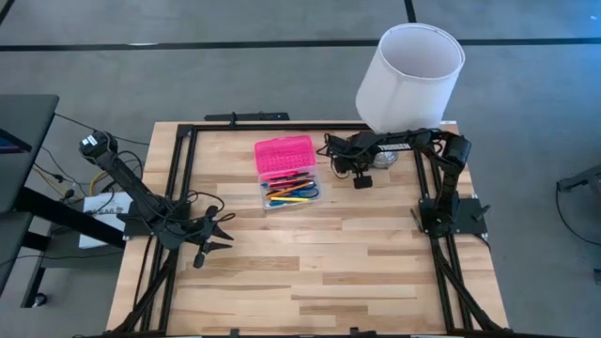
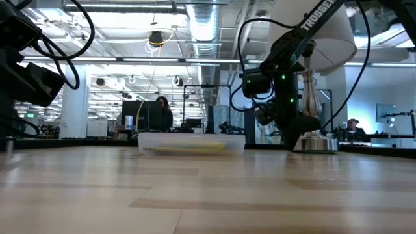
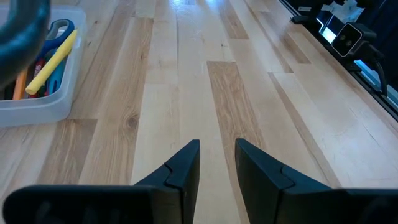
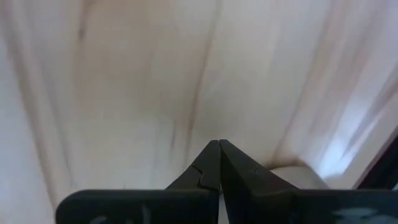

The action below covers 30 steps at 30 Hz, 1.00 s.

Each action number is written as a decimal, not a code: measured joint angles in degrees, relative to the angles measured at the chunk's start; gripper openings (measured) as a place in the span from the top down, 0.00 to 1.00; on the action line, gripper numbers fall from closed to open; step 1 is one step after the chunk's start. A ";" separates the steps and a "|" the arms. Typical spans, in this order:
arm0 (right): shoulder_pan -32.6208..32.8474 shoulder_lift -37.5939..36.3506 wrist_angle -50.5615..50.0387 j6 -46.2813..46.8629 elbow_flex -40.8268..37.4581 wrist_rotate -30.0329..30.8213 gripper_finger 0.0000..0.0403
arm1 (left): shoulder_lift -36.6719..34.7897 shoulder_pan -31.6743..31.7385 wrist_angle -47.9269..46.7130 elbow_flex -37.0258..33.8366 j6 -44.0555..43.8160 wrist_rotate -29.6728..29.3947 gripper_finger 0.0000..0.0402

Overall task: Pick & place school supplies into a supply box
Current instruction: Put the green crayon into the pink supply box

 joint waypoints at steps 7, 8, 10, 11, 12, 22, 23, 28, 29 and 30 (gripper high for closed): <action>0.84 0.00 -0.59 -6.48 0.00 0.00 1.00 | 0.01 0.00 -1.22 0.00 -0.02 -0.02 0.76; 1.01 0.00 -0.98 -7.46 -0.01 -0.02 1.00 | 0.02 0.00 -1.65 0.00 -0.02 -0.04 0.76; 1.34 0.00 -1.70 -8.50 -0.02 0.03 1.00 | 0.02 -0.01 -2.32 0.00 -0.04 -0.07 0.76; 1.53 0.00 -1.82 -8.40 -0.02 0.41 1.00 | 0.02 0.01 -2.32 0.00 -0.04 -0.06 0.76; 1.53 0.00 -1.86 -8.09 -0.02 0.95 1.00 | 0.01 0.00 -2.29 0.00 -0.04 -0.07 0.76; 1.49 0.02 -1.69 -0.97 0.54 4.88 1.00 | 0.02 -0.01 -2.21 0.00 -0.03 -0.07 0.76; 1.50 0.02 -1.67 1.23 0.73 5.40 1.00 | 0.02 0.01 -2.17 0.00 0.00 -0.11 0.76; 2.66 0.02 -3.43 7.21 1.05 6.89 1.00 | 0.02 0.01 -2.10 0.00 0.18 -1.55 0.76; 3.12 0.02 -3.95 8.07 1.05 7.39 1.00 | 0.02 0.01 -2.10 0.00 0.29 -1.55 0.76; 3.52 0.02 -4.38 8.63 1.05 7.98 1.00 | 0.02 0.01 -2.10 0.00 0.31 -1.57 0.76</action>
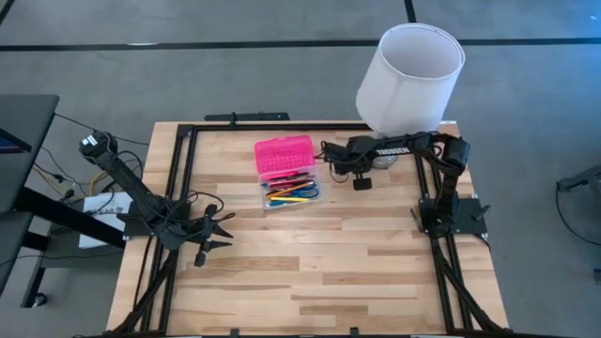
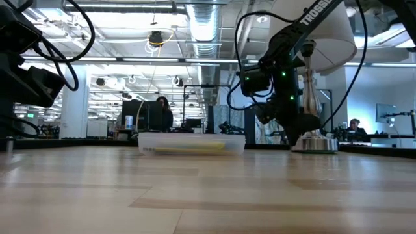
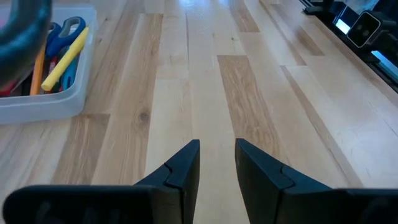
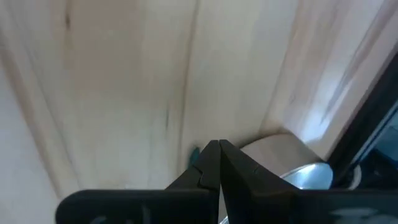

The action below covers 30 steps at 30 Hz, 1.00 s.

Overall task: Pick & place school supplies into a supply box
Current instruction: Put the green crayon into the pink supply box

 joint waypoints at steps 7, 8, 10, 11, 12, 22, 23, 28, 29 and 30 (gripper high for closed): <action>0.94 0.00 -1.02 5.66 0.02 4.92 1.00 | 0.00 0.00 0.63 0.00 0.00 0.00 0.76; 0.79 0.00 -1.46 6.29 0.02 4.94 1.00 | 0.00 0.00 0.63 0.00 0.00 0.00 0.76; 0.42 0.00 -1.71 6.81 -0.27 5.43 1.00 | 0.00 0.00 0.63 0.00 0.00 0.00 0.76; 0.41 0.00 -1.72 6.79 -0.67 5.93 1.00 | 0.00 0.00 0.63 0.00 0.00 0.00 0.76; 0.43 0.00 -1.94 6.46 -1.06 6.27 1.00 | -0.01 0.00 0.63 0.00 0.00 0.00 0.76; -1.39 0.00 2.82 3.18 -6.06 6.15 1.00 | 0.00 0.00 0.61 0.00 0.00 0.00 0.76; -1.41 0.00 3.55 2.83 -6.36 6.21 1.00 | 0.00 0.00 0.61 0.00 0.00 0.00 0.76; -1.41 0.00 5.88 2.21 -6.73 6.43 1.00 | 0.00 0.00 0.57 0.00 0.04 -0.01 0.76; -1.42 0.00 6.28 2.19 -6.73 6.43 1.00 | 0.00 0.00 0.57 0.00 0.04 -0.02 0.76; -1.43 0.00 6.88 2.09 -6.73 6.43 1.00 | 0.00 0.00 0.57 0.00 0.04 -0.02 0.76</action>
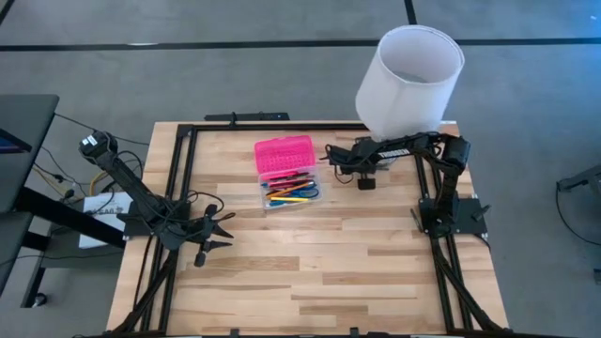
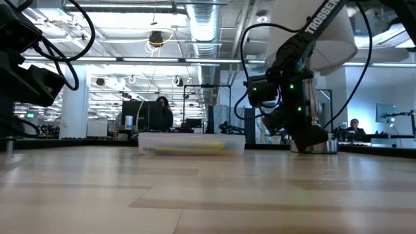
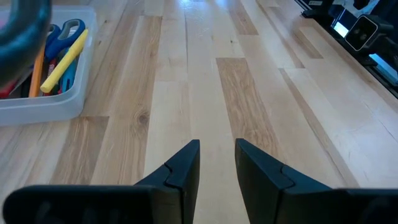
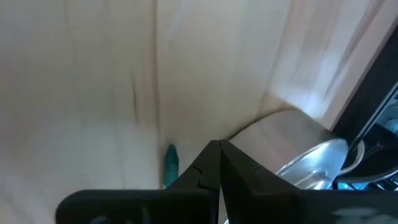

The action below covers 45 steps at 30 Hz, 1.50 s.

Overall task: Pick & place school supplies into a supply box
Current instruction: Put the green crayon into the pink supply box

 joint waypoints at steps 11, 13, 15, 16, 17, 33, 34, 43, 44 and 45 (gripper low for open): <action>-0.69 0.00 0.89 -1.00 0.00 -0.32 1.00 | 0.00 0.00 -0.09 0.00 -0.02 0.02 0.76; -0.77 0.00 0.88 -0.94 0.00 -1.36 1.00 | 0.00 0.00 -0.09 0.00 0.00 0.02 0.76; -0.70 0.00 0.74 -0.94 0.00 -2.09 1.00 | 0.00 0.00 -0.09 0.00 -0.01 0.02 0.76; -0.58 0.00 0.73 -0.93 0.00 -2.41 1.00 | 0.00 0.00 -0.09 0.00 -0.01 0.02 0.76; -0.35 0.00 0.66 -0.92 0.00 -2.83 1.00 | 0.00 0.00 -0.11 0.00 -0.01 0.02 0.76; 4.52 -0.13 -5.49 2.02 0.11 -7.26 1.00 | -0.01 0.00 -0.22 0.00 -0.23 0.48 0.76; 4.92 -0.13 -5.89 2.49 0.09 -7.39 1.00 | 0.00 0.00 -0.22 0.00 -0.44 0.48 0.76; 8.75 -0.18 -8.22 4.08 0.08 -9.98 1.00 | -0.02 0.00 -0.22 0.00 -0.48 0.54 0.76; 8.90 -0.30 -8.37 4.79 0.05 -9.85 1.00 | 0.00 0.00 -0.22 0.00 -0.48 0.52 0.76; 8.92 -0.45 -8.49 5.75 0.00 -9.24 1.00 | 0.00 0.00 -0.21 0.00 -0.48 0.53 0.76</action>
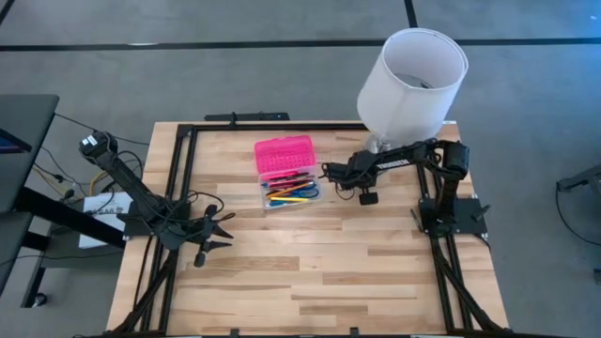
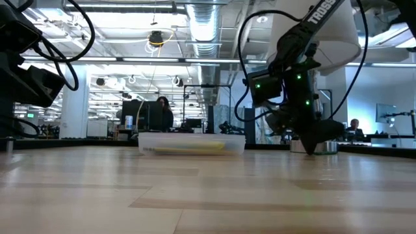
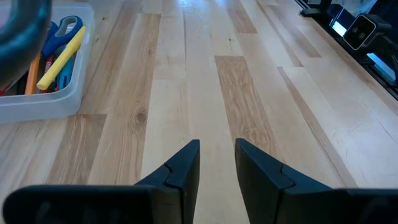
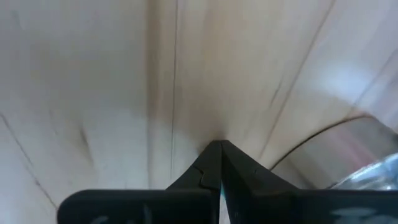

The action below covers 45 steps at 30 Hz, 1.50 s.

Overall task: Pick & place school supplies into a supply box
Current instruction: Put the green crayon into the pink supply box

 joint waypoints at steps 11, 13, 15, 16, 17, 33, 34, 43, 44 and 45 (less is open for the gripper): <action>-3.40 -0.08 -3.73 7.95 -0.11 1.85 1.00 | -0.02 0.00 0.03 0.00 -0.02 0.52 0.76; -3.52 -0.12 -5.17 8.42 -0.11 -0.16 1.00 | -0.02 0.00 0.06 0.00 -0.02 1.31 0.76; -3.26 -0.12 -6.30 8.82 -0.11 -3.63 1.00 | 0.00 -0.02 0.04 0.00 -0.02 1.59 0.76; -2.90 -0.15 -6.68 9.40 -0.09 -4.71 1.00 | -0.02 -0.02 0.04 0.00 -0.02 1.59 0.76; -2.44 -0.20 -7.15 10.07 -0.07 -5.91 1.00 | -0.02 0.00 0.04 0.00 -0.03 1.59 0.76; 9.57 -6.17 -7.14 39.11 2.91 -5.03 1.00 | -0.02 -0.02 0.06 0.00 -1.00 2.09 0.76; 9.12 -7.55 -7.29 44.39 2.91 -4.93 1.00 | 0.00 0.00 0.06 0.00 -1.05 2.12 0.76; 8.42 -15.65 -15.62 74.34 2.61 -6.48 1.00 | -0.02 -0.02 0.08 0.00 -1.79 2.42 0.76; 8.97 -16.16 -16.07 76.02 1.98 -5.76 1.00 | -0.02 -0.02 0.08 0.00 -1.95 2.40 0.76; 9.46 -16.66 -16.30 77.51 1.06 -5.28 1.00 | -0.01 0.00 0.08 0.00 -2.01 2.28 0.76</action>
